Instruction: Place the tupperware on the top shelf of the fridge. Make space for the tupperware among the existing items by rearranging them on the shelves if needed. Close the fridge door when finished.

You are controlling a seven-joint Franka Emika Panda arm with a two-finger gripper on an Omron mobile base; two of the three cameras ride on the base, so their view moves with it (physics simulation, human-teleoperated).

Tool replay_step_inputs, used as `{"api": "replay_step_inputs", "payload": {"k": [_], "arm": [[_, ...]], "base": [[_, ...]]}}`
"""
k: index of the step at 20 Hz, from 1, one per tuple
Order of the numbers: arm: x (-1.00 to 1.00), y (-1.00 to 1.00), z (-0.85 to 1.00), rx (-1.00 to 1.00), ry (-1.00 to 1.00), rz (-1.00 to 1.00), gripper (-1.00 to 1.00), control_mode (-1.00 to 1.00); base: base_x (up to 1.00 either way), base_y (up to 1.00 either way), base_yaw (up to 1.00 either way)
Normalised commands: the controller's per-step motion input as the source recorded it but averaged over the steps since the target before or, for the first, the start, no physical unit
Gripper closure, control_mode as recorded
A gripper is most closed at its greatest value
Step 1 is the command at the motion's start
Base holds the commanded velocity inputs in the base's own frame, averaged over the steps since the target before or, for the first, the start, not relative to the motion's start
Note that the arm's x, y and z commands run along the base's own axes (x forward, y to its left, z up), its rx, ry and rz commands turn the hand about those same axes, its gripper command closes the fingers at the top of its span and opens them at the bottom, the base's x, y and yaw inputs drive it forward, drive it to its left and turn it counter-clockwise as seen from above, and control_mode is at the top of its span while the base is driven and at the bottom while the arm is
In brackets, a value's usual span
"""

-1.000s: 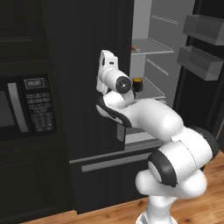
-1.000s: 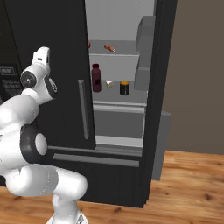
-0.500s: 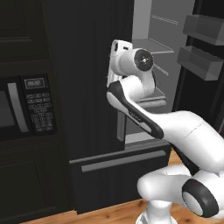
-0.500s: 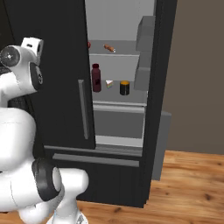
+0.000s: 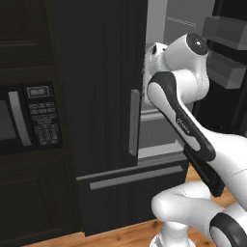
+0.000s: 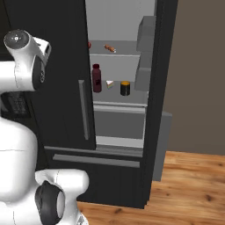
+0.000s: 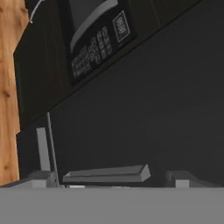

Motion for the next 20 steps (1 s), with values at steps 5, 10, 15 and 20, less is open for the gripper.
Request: {"api": "replay_step_inputs", "payload": {"k": [5, 10, 15, 20], "arm": [[-0.44, -0.79, -0.30, 0.03, -0.11, 0.20, -1.00, -1.00], [-0.40, -0.92, -0.42, 0.07, -0.38, 0.24, -1.00, -1.00], [-0.52, -0.86, -0.39, 0.08, -0.53, 0.28, -1.00, -1.00], [-0.59, -0.81, -0.09, 0.05, -0.49, 0.23, -1.00, -1.00]], "base": [[0.00, 0.00, 0.00], [0.00, 0.00, 0.00], [0.00, 0.00, 0.00], [0.00, 0.00, 0.00]]}}
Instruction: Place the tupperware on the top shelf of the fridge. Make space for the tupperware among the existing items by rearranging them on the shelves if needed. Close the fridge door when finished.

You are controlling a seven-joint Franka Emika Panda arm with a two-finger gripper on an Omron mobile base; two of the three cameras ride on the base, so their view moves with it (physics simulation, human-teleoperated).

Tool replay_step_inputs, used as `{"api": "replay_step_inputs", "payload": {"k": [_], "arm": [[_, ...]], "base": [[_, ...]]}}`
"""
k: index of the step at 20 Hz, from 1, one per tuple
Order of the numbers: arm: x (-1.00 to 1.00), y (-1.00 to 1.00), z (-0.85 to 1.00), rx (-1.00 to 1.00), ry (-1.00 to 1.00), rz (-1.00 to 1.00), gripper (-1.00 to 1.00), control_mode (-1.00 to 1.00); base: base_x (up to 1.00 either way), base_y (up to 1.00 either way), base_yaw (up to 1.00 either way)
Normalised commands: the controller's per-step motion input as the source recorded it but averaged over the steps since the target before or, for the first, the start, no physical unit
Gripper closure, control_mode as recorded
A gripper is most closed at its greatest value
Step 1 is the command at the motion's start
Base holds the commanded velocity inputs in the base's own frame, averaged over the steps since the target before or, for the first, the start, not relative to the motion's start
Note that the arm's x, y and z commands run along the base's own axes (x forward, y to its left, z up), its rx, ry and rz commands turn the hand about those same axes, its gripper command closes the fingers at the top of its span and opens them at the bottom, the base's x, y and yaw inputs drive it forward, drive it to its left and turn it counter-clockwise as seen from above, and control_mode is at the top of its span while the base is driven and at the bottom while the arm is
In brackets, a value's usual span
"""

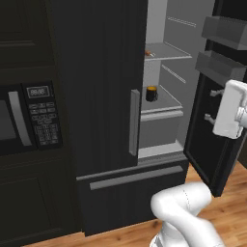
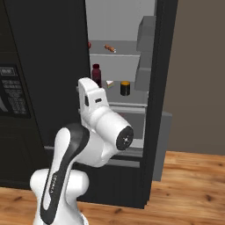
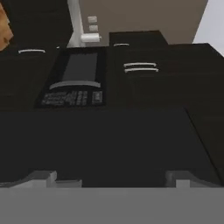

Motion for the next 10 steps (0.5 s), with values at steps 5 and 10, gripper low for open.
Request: {"api": "replay_step_inputs", "payload": {"k": [5, 10], "arm": [[-0.23, -0.94, 0.07, 0.05, -0.06, 0.03, -1.00, -1.00], [-0.06, -1.00, 0.00, 0.06, 0.00, -0.01, -1.00, -1.00]], "base": [[0.00, 0.00, 0.00], [0.00, 0.00, 0.00]]}}
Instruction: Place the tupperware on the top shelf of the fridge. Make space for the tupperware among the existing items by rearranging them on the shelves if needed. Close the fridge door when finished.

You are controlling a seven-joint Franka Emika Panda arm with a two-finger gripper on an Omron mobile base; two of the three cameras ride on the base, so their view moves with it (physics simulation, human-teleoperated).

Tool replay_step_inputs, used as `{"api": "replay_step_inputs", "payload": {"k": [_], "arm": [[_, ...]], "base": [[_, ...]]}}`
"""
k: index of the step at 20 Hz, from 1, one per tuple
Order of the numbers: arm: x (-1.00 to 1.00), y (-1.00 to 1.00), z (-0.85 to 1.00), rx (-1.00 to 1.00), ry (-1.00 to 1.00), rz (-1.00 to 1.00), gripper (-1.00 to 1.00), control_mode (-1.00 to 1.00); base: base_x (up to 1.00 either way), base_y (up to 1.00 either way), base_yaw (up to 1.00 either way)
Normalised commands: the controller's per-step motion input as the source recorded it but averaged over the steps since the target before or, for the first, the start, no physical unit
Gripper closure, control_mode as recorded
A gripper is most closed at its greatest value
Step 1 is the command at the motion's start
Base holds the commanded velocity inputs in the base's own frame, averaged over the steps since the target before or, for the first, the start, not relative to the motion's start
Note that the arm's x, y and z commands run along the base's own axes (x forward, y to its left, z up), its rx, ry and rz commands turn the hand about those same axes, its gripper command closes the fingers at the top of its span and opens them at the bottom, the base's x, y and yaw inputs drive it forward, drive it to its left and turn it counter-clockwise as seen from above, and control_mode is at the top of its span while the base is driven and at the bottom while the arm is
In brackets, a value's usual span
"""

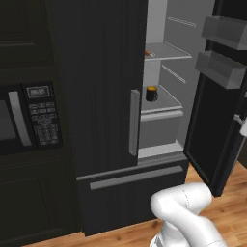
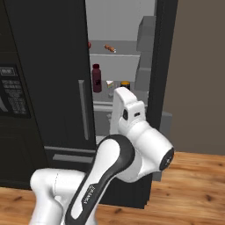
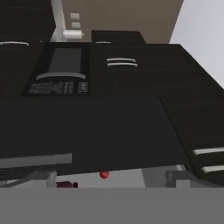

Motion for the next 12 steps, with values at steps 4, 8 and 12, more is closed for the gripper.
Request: {"api": "replay_step_inputs", "payload": {"k": [4, 8, 12], "arm": [[0.03, -1.00, 0.00, 0.06, 0.02, -0.05, -1.00, -1.00], [0.14, -1.00, 0.00, 0.05, 0.04, -0.07, -1.00, -1.00], [0.23, -0.97, -0.02, 0.01, 0.08, -0.05, -1.00, -1.00]], "base": [[0.00, 0.00, 0.00], [0.00, 0.00, 0.00], [0.00, 0.00, 0.00]]}}
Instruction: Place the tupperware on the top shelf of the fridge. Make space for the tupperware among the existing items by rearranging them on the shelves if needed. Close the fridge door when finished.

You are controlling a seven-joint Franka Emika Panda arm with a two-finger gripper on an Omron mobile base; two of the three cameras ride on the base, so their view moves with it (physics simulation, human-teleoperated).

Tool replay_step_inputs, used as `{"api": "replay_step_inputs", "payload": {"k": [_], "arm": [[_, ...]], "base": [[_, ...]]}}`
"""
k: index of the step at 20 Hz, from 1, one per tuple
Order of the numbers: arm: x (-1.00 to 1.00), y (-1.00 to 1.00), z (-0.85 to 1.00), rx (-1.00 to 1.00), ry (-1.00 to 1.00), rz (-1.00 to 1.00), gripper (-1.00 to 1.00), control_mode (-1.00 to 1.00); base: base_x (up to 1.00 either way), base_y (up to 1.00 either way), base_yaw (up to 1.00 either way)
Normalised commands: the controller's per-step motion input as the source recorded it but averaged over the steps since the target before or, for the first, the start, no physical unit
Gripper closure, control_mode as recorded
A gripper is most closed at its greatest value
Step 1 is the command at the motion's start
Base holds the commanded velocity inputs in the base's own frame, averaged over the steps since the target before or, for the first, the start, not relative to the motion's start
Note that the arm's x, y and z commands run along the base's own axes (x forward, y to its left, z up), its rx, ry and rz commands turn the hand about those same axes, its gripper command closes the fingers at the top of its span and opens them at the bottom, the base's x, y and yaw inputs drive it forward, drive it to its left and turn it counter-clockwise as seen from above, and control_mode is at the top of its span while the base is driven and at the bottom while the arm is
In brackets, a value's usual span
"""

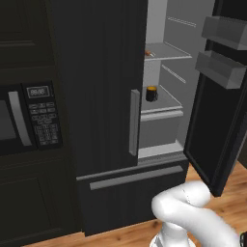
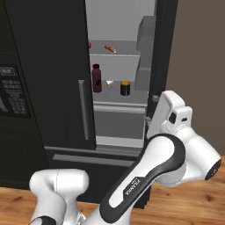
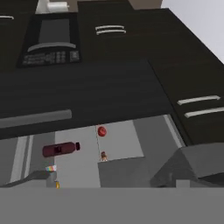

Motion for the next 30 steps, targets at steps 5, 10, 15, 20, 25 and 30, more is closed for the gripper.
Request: {"api": "replay_step_inputs", "payload": {"k": [5, 10, 15, 20, 25, 30], "arm": [[0.25, -0.83, -0.04, 0.00, 0.09, -0.01, -1.00, -1.00], [0.32, -0.38, -0.06, 0.00, 0.11, 0.00, -1.00, -1.00], [0.49, -0.01, -0.17, 0.00, 0.05, 0.00, -1.00, -1.00], [0.16, -0.02, -0.35, 0.00, -0.01, 0.00, -1.00, -1.00], [0.12, -0.07, -0.30, 0.00, -0.03, 0.00, -1.00, -1.00], [0.19, -0.01, -0.39, 0.00, -0.04, 0.00, -1.00, -1.00]], "base": [[0.00, 0.00, 0.00], [0.00, 0.00, 0.00], [0.00, 0.00, 0.00], [0.00, 0.00, 0.00], [0.00, 0.00, 0.00], [0.00, 0.00, 0.00]]}}
